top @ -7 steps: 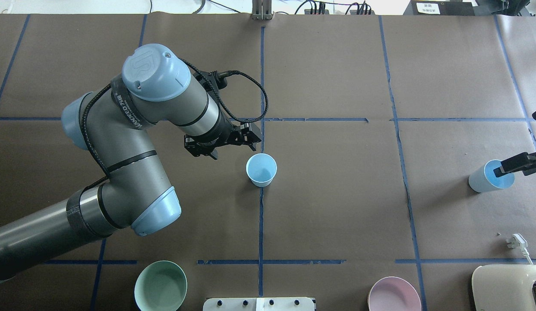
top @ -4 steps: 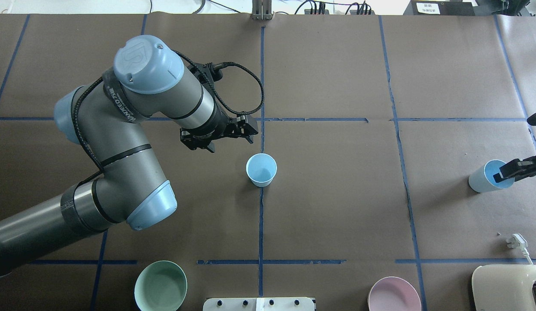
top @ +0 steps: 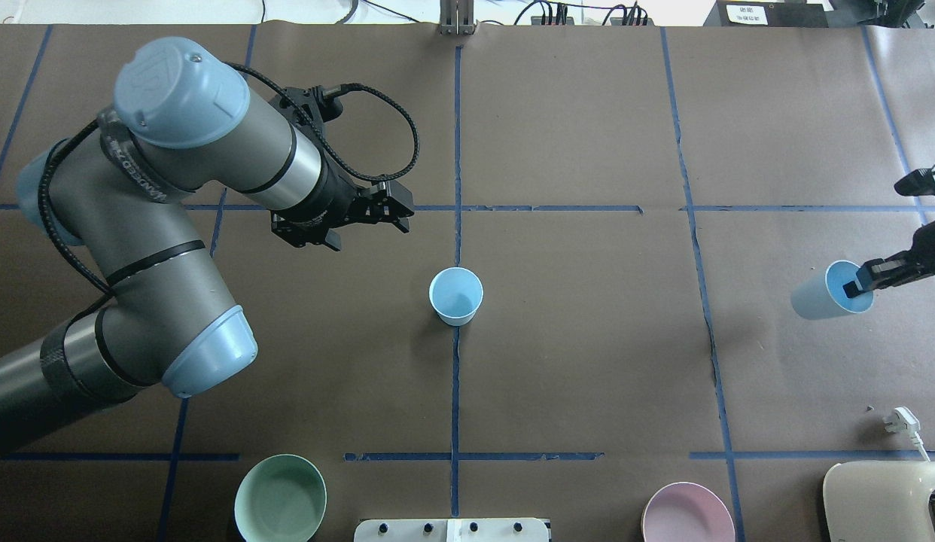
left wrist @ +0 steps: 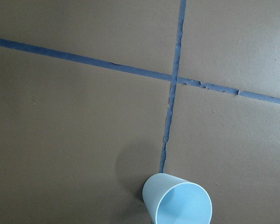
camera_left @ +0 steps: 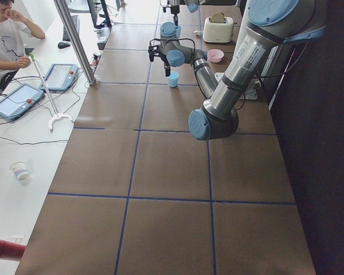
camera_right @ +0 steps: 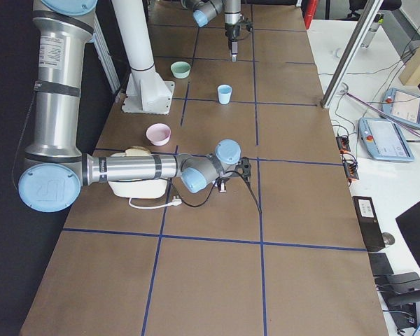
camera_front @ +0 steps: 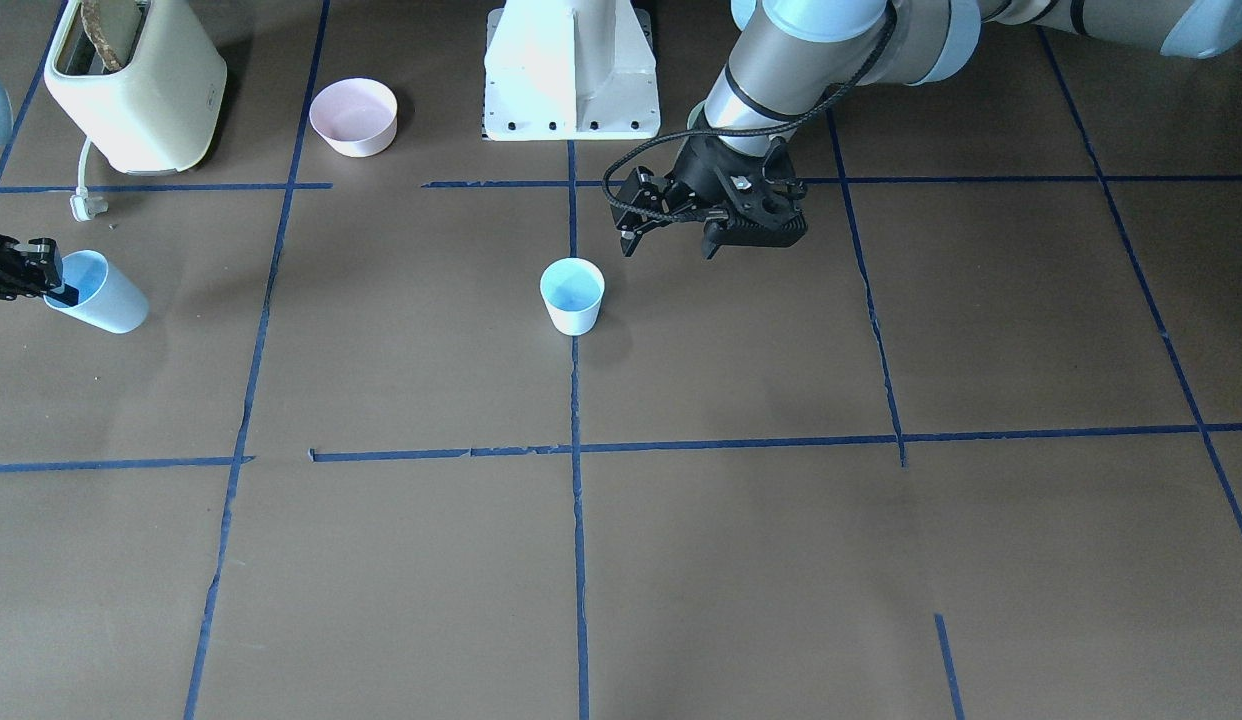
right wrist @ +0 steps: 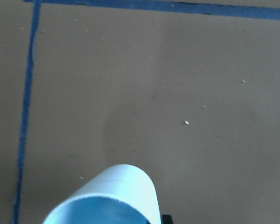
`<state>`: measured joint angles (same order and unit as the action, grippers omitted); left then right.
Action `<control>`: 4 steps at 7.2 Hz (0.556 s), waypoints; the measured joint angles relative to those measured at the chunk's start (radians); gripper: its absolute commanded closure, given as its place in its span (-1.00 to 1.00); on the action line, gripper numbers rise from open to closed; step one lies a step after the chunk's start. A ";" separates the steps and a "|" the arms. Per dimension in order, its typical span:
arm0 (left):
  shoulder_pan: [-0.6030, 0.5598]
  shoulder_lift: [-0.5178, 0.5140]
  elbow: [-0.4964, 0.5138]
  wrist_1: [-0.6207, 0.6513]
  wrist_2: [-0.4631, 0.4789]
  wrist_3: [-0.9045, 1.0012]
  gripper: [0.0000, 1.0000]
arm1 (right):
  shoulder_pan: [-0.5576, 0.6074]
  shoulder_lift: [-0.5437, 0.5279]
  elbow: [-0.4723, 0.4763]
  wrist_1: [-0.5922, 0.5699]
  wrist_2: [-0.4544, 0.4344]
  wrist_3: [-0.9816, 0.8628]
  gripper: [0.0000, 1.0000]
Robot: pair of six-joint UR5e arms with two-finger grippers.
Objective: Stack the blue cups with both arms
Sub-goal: 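Carry the second light blue cup with the right gripper over the center cup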
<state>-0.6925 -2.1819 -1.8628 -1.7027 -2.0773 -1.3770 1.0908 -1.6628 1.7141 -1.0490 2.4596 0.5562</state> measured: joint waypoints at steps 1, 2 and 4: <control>-0.018 0.007 -0.013 -0.001 -0.003 0.001 -1.00 | -0.003 0.066 0.052 -0.093 0.013 0.001 1.00; -0.034 0.011 -0.019 -0.003 -0.004 0.001 -1.00 | -0.008 0.170 0.108 -0.254 0.017 0.003 1.00; -0.066 0.037 -0.024 -0.006 -0.005 0.007 -1.00 | -0.070 0.452 0.175 -0.627 -0.022 0.067 1.00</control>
<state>-0.7590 -2.1453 -1.8864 -1.7085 -2.0826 -1.3701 1.0209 -1.2111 1.8887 -1.6761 2.4376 0.6236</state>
